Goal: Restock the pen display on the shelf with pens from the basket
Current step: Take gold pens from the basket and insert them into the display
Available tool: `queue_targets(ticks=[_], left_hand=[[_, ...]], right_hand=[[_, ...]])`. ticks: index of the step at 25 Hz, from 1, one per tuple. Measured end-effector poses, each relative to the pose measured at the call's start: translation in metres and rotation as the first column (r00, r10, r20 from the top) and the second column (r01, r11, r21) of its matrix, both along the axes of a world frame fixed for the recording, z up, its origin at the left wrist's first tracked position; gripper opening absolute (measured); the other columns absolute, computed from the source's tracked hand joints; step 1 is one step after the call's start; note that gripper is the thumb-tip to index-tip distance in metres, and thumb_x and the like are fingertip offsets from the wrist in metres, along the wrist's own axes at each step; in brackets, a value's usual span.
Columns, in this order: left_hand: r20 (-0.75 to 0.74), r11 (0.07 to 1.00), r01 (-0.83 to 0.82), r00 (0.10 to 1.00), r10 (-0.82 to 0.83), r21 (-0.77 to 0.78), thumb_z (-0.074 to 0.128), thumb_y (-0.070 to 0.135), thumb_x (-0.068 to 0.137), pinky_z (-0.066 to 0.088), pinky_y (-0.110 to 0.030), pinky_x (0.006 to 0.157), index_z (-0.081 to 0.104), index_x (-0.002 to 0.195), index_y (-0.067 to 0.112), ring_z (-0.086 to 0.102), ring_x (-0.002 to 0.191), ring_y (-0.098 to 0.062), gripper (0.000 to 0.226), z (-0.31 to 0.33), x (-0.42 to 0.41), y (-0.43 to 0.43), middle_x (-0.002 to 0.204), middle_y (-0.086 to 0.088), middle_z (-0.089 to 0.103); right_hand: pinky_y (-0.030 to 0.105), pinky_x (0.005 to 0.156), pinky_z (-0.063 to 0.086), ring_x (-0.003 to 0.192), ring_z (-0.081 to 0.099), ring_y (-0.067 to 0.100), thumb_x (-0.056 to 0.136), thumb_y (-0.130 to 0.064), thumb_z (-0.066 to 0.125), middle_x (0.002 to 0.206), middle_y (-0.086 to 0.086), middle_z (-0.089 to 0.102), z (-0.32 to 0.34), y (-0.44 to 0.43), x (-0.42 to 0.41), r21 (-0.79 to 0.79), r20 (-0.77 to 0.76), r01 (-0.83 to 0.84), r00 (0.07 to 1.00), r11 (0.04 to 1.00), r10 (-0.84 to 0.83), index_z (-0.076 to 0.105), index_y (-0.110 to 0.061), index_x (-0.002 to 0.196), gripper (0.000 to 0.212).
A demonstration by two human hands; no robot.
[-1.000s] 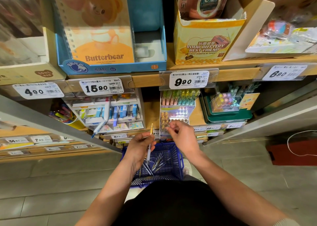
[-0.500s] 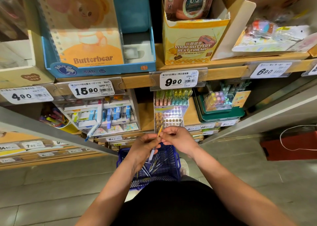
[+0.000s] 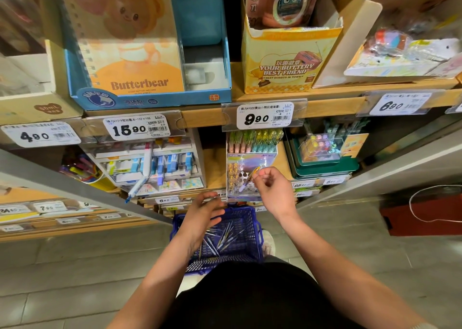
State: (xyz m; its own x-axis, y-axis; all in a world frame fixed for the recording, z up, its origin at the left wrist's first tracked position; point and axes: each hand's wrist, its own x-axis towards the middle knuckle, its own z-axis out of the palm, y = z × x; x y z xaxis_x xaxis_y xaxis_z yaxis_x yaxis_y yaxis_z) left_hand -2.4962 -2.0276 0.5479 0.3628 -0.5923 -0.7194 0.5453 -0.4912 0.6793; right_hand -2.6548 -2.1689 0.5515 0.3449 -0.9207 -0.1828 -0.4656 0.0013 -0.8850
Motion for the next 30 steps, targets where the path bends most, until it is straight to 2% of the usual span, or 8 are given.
queue_targets(ticks=[3,10,15,21,23,26,28,30], left_hand=[[0.01,1.0,-0.002,1.0,0.002,-0.002,0.065,0.025,0.098,0.054,-0.032,0.081,0.062,0.118,0.021,0.072,0.092,-0.022,0.02,0.0,0.004,0.002,0.095,-0.002,0.076],[0.023,1.0,-0.022,0.999,0.022,0.008,0.064,0.021,0.099,0.054,-0.034,0.084,0.064,0.115,0.02,0.072,0.094,-0.023,0.016,0.001,0.012,0.006,0.097,-0.004,0.076],[0.035,1.0,-0.01,0.999,0.01,0.011,0.064,0.022,0.099,0.054,-0.034,0.084,0.064,0.114,0.021,0.072,0.094,-0.023,0.015,0.004,0.013,0.006,0.098,-0.005,0.075],[0.027,1.0,-0.001,1.0,0.0,0.008,0.065,0.026,0.098,0.055,-0.033,0.082,0.066,0.113,0.021,0.073,0.092,-0.021,0.015,0.006,0.012,0.006,0.101,-0.005,0.075],[0.028,1.0,0.006,1.0,-0.006,0.007,0.064,0.028,0.098,0.054,-0.032,0.08,0.066,0.112,0.022,0.073,0.093,-0.021,0.016,0.006,0.011,0.007,0.104,-0.006,0.075],[0.011,1.0,0.007,1.0,-0.007,-0.002,0.059,0.032,0.101,0.055,-0.032,0.077,0.065,0.117,0.022,0.075,0.092,-0.02,0.02,0.007,0.011,0.008,0.106,-0.008,0.077],[-0.01,1.0,0.012,1.0,-0.013,-0.02,0.056,0.036,0.102,0.056,-0.032,0.076,0.065,0.122,0.022,0.076,0.091,-0.02,0.026,0.01,0.011,0.01,0.105,-0.006,0.078],[-0.042,0.997,0.026,0.999,-0.029,-0.072,0.055,0.039,0.102,0.056,-0.032,0.076,0.063,0.127,0.02,0.075,0.094,-0.023,0.033,0.013,0.009,0.017,0.107,-0.007,0.078]], right_hand=[[0.004,0.069,0.046,0.081,0.064,-0.005,0.094,-0.025,0.071,0.085,-0.013,0.07,-0.004,0.005,0.005,-0.036,-0.015,-0.041,0.999,0.999,0.04,0.059,-0.034,0.089,0.015],[0.001,0.071,0.044,0.081,0.064,-0.005,0.094,-0.02,0.071,0.086,-0.011,0.069,-0.012,0.013,0.017,-0.136,-0.125,-0.194,0.976,0.972,0.177,0.063,-0.023,0.095,0.008],[0.001,0.076,0.044,0.087,0.067,0.008,0.094,-0.02,0.07,0.093,-0.004,0.071,-0.019,0.016,0.018,-0.116,-0.206,-0.251,0.953,0.961,0.224,0.067,-0.013,0.102,0.01],[-0.001,0.076,0.042,0.088,0.066,0.007,0.095,-0.019,0.069,0.094,-0.006,0.07,-0.021,0.019,0.014,-0.067,-0.2,-0.227,0.957,0.972,0.209,0.066,-0.015,0.102,0.009],[0.003,0.078,0.045,0.088,0.065,0.004,0.097,-0.019,0.066,0.094,-0.007,0.07,-0.019,0.017,0.011,-0.032,-0.176,-0.182,0.969,0.983,0.174,0.066,-0.016,0.105,0.009],[0.019,0.079,0.049,0.088,0.065,0.003,0.099,-0.026,0.063,0.096,-0.01,0.07,-0.011,0.017,0.004,0.05,-0.11,-0.066,0.991,0.997,0.071,0.066,-0.022,0.106,0.008],[0.023,0.08,0.051,0.088,0.068,0.008,0.098,-0.031,0.064,0.096,-0.011,0.07,-0.002,0.02,0.001,0.134,-0.052,0.003,0.999,0.991,0.004,0.065,-0.027,0.104,0.007],[0.031,0.086,0.057,0.09,0.072,0.018,0.098,-0.027,0.065,0.097,-0.003,0.073,0.009,0.028,-0.003,0.297,0.08,0.025,0.996,0.955,-0.051,0.065,-0.022,0.109,0.013]])
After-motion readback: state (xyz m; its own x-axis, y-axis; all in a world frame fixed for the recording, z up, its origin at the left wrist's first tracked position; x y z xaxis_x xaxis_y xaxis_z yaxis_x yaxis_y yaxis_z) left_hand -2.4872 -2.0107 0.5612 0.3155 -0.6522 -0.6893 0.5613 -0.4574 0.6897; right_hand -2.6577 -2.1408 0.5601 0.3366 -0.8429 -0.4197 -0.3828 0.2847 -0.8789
